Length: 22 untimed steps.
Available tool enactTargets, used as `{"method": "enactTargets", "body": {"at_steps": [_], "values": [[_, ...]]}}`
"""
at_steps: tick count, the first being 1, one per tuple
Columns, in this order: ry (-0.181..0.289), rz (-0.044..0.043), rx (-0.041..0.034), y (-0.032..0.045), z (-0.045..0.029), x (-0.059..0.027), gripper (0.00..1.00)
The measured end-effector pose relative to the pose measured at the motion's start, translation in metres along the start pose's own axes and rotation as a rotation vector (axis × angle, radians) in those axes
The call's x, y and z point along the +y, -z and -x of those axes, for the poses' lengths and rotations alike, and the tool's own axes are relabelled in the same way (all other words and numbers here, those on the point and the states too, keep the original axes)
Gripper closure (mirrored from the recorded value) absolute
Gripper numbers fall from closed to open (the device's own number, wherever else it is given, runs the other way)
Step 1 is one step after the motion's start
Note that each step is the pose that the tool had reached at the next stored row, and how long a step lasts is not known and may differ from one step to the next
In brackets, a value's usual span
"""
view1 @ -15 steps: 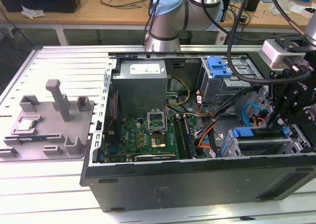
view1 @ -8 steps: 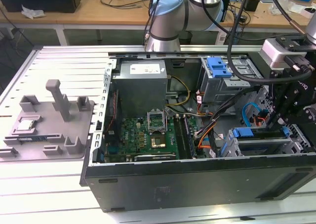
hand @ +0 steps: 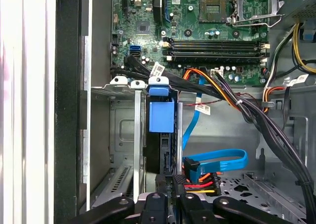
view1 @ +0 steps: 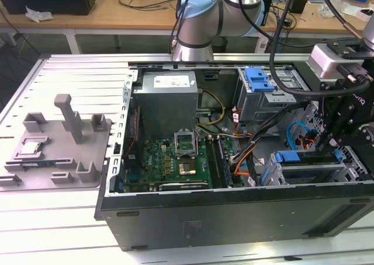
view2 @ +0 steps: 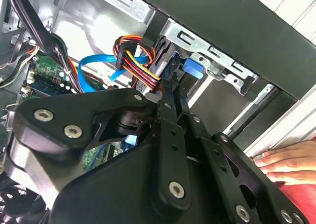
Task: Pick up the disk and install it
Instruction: 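Insert the first disk wire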
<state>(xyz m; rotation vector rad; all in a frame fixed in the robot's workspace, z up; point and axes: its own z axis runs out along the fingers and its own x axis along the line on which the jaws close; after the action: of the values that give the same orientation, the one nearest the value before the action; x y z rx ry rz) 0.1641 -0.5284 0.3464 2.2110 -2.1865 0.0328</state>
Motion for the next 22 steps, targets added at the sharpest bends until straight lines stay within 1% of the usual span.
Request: {"method": "enactTargets", "body": {"at_steps": [8, 15, 22], "values": [[0.000, -0.0001, 0.0000, -0.0004, 0.0004, 0.0000, 0.84], [0.000, -0.0001, -0.0007, -0.0041, -0.0008, -0.0001, 0.84], [0.000, 0.0000, -0.0008, -0.0056, -0.0020, -0.0001, 0.84]]}}
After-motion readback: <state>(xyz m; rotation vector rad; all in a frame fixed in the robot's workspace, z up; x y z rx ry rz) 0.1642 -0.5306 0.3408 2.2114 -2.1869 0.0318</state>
